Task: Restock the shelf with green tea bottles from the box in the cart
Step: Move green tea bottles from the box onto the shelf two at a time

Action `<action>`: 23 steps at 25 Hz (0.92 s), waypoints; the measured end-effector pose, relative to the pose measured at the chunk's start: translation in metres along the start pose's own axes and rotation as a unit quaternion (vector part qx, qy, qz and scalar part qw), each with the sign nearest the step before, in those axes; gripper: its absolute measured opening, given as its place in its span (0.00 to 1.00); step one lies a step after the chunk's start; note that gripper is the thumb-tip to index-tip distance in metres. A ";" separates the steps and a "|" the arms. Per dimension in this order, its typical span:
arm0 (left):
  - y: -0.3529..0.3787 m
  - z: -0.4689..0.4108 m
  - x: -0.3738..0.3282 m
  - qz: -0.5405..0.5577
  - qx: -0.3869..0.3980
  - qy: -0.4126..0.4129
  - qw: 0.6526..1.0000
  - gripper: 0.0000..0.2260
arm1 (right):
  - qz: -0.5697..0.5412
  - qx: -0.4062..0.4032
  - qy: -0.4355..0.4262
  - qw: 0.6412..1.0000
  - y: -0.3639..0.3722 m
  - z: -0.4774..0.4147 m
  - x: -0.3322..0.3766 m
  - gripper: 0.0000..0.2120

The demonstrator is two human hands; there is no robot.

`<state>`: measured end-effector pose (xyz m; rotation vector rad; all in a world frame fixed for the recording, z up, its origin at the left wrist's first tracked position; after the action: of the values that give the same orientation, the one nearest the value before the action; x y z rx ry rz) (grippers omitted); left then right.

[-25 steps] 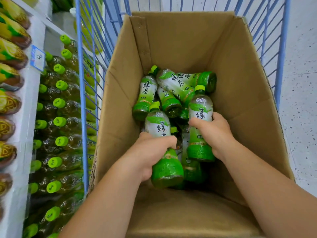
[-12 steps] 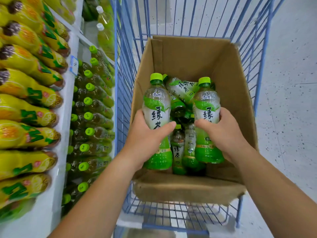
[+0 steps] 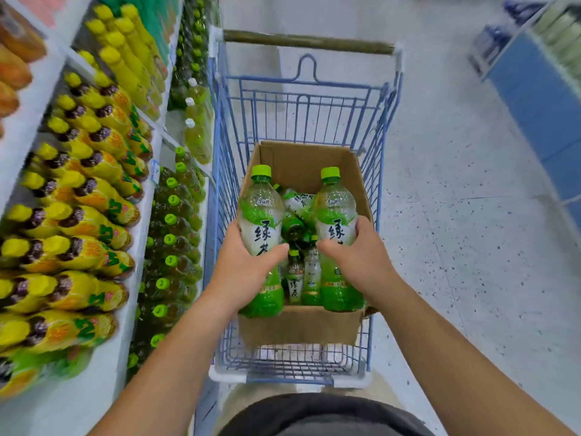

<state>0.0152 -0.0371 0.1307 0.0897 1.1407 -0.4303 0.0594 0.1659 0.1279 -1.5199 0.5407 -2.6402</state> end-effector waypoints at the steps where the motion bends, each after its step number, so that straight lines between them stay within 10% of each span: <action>1: 0.001 0.010 -0.006 -0.002 -0.012 0.012 1.000 0.27 | 0.003 0.006 -0.011 1.000 -0.004 0.008 0.007 0.20; 13: 0.019 0.154 -0.004 0.054 -0.258 0.070 0.962 0.32 | 0.101 0.222 -0.153 0.958 -0.003 0.069 0.053 0.20; 23: 0.003 0.304 0.081 0.123 -0.484 -0.057 0.865 0.23 | 0.183 0.415 -0.193 0.870 0.110 0.152 0.035 0.21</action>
<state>0.3055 -0.1447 0.1860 -0.6588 1.0985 0.3941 0.1556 0.0135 0.1908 -1.3823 -0.2937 -1.7977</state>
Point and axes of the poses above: each hand's wrist, its own z-axis away from the middle knuckle, its own y-axis out of the palm, x = y × z, the point moved 1 cm from there along -z, towards the middle knuckle, and after that the axes turned 9 degrees about x, right-handed, at the moved point
